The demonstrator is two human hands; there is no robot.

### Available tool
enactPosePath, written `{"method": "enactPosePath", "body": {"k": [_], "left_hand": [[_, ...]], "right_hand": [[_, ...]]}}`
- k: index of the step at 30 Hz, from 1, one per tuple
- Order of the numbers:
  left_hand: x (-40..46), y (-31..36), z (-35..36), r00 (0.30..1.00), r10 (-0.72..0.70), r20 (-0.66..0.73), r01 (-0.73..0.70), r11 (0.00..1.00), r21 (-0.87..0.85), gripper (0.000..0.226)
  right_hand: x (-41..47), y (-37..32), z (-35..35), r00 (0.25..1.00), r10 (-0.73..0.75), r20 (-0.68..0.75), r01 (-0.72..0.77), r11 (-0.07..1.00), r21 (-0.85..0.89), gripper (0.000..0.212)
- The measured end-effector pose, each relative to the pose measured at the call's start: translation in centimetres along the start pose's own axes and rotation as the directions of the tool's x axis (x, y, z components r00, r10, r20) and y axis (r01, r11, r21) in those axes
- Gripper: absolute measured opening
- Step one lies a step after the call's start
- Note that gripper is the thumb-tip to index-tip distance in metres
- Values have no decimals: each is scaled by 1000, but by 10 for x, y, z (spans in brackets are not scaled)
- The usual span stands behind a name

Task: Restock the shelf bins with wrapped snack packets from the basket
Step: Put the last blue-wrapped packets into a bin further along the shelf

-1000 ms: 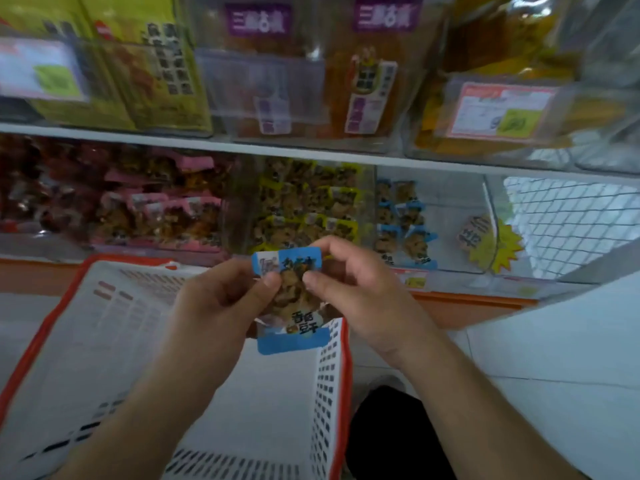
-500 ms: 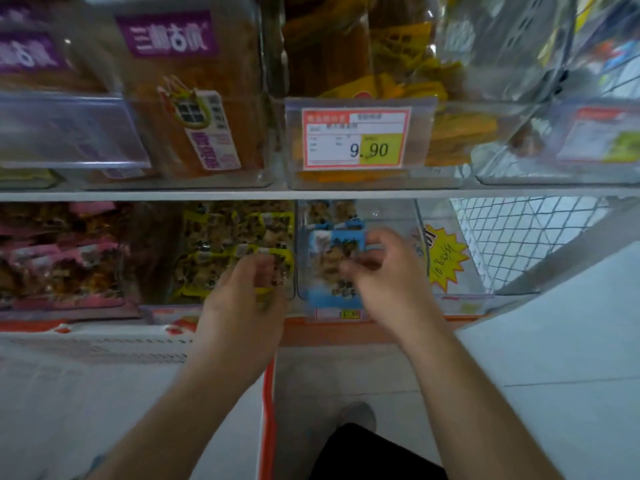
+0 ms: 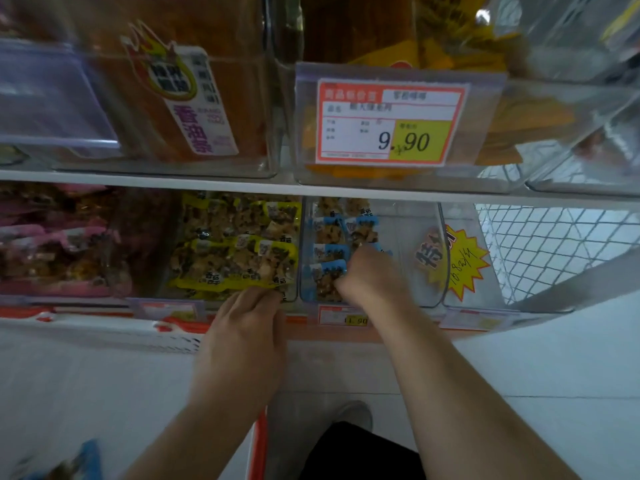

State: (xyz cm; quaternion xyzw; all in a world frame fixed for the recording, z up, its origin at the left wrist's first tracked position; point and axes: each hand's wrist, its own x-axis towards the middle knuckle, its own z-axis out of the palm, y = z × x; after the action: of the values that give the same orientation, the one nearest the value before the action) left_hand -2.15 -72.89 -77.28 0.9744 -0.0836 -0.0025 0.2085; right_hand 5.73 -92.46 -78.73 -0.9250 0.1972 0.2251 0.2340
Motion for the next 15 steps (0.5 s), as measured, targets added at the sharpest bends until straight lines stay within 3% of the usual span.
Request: {"method": "enactPosePath", "body": {"k": [7, 11, 15], "left_hand": [[3, 3, 4, 999, -11, 35, 10, 999, 30, 26], [0, 2, -2, 992, -4, 127, -2, 999, 41, 48], [-3, -6, -19, 986, 18, 164, 16, 980, -199, 63]], "right_hand": [[3, -4, -3, 998, 36, 41, -31, 991, -128, 20], [-7, -7, -13, 998, 46, 53, -38, 989, -140, 18], [-29, -11, -31, 997, 17, -81, -26, 993, -114, 10]]}}
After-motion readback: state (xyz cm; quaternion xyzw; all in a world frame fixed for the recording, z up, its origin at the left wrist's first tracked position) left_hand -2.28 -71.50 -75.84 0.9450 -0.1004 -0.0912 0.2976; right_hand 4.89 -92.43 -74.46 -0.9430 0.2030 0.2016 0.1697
